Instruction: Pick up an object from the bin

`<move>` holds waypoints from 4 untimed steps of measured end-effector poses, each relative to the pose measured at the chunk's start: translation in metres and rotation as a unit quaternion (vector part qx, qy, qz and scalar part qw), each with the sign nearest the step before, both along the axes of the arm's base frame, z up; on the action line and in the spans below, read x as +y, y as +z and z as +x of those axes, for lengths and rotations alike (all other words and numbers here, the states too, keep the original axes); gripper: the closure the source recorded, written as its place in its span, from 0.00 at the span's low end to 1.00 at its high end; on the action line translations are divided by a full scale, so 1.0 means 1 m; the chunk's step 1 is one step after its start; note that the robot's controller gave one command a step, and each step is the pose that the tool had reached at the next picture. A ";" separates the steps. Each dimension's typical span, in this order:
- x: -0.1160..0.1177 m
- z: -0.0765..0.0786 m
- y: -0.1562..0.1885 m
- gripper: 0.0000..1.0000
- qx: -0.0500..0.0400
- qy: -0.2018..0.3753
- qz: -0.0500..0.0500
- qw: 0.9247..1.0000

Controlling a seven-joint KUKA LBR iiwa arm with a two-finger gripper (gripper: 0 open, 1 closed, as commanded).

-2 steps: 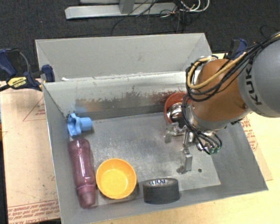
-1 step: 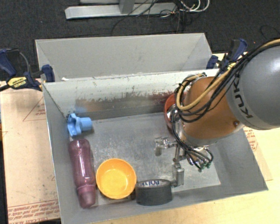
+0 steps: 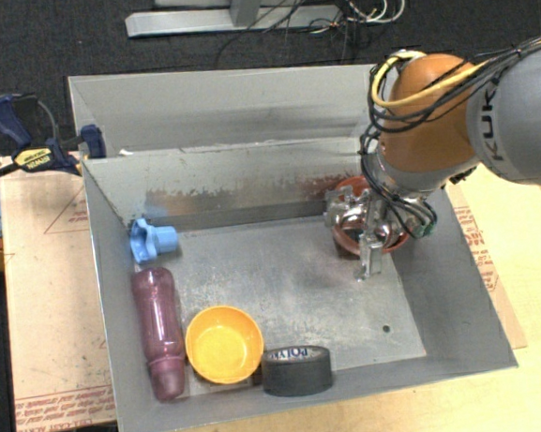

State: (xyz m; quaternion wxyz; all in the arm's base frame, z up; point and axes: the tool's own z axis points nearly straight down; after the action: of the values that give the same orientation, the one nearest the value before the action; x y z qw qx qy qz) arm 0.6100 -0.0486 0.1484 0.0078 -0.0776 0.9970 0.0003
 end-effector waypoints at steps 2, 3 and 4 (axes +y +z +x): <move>0.045 -0.056 -0.049 0.00 0.005 -0.084 0.005 0.996; 0.019 -0.043 -0.040 0.00 -0.002 -0.103 0.003 0.995; 0.014 -0.081 0.012 1.00 -0.003 0.001 0.002 1.000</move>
Offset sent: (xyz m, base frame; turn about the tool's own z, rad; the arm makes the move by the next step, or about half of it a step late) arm -0.0298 0.0007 -0.0250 0.1857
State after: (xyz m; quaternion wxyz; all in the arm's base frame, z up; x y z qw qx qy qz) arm 0.5291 -0.0350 0.1603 0.0107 -0.0784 0.9969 0.0016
